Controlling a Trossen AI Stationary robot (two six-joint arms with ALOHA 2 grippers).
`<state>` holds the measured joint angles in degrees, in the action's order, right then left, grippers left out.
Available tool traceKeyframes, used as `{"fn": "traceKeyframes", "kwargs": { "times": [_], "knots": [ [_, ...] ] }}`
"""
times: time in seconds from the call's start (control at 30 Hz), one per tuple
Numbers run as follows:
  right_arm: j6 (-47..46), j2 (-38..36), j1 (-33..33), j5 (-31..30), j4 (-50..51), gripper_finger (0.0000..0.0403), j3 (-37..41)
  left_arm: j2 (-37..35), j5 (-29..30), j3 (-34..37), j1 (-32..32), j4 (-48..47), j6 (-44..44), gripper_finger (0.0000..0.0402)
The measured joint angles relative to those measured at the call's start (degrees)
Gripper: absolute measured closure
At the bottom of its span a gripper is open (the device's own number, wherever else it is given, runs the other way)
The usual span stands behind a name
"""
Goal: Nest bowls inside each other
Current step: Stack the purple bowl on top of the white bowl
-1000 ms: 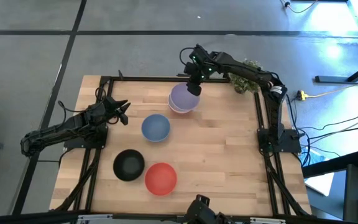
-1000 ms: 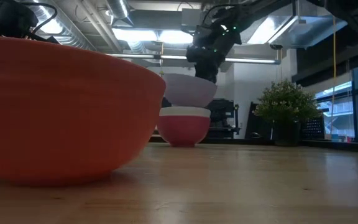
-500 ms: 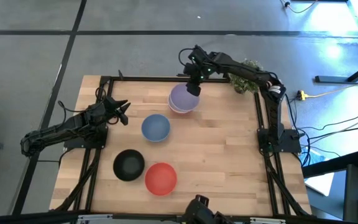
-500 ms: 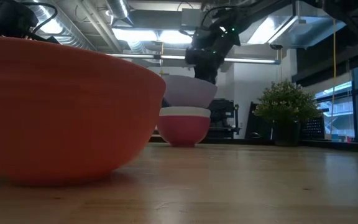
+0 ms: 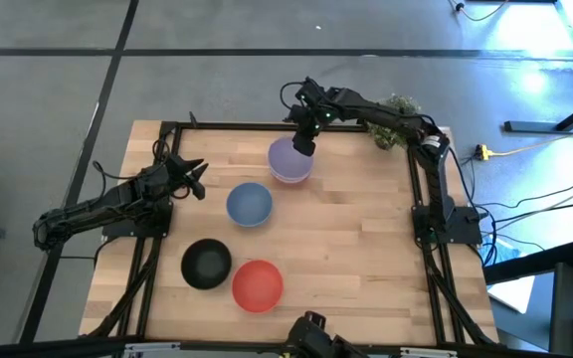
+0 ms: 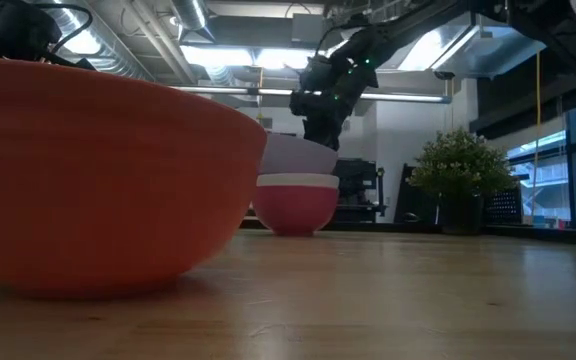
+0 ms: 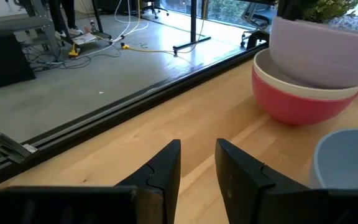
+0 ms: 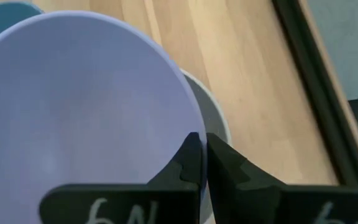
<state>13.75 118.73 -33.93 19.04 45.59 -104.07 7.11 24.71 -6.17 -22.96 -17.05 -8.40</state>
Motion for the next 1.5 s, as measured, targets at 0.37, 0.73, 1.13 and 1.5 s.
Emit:
{"fn": "traceKeyframes", "kwargs": {
  "times": [0.37,0.73,1.13,1.5],
  "knots": [
    [0.45,3.11,0.0,-1.47,1.24,0.0393,0.0,0.0,-0.04,0.0,-0.02,-0.01,-0.02,0.0306],
    [1.83,3.03,0.25,-4.69,6.53,0.0393,-0.06,0.0,-0.07,0.0,-0.02,0.01,-0.2,0.0306],
    [1.61,3.03,0.51,-4.16,4.18,0.0322,0.0,0.0,-0.13,0.0,-0.02,0.0,-0.25,0.0306],
    [1.61,3.11,1.97,-4.01,4.29,0.0258,-1.11,-0.01,-0.15,0.0,-0.02,0.01,-0.46,0.0306]
  ]
}}
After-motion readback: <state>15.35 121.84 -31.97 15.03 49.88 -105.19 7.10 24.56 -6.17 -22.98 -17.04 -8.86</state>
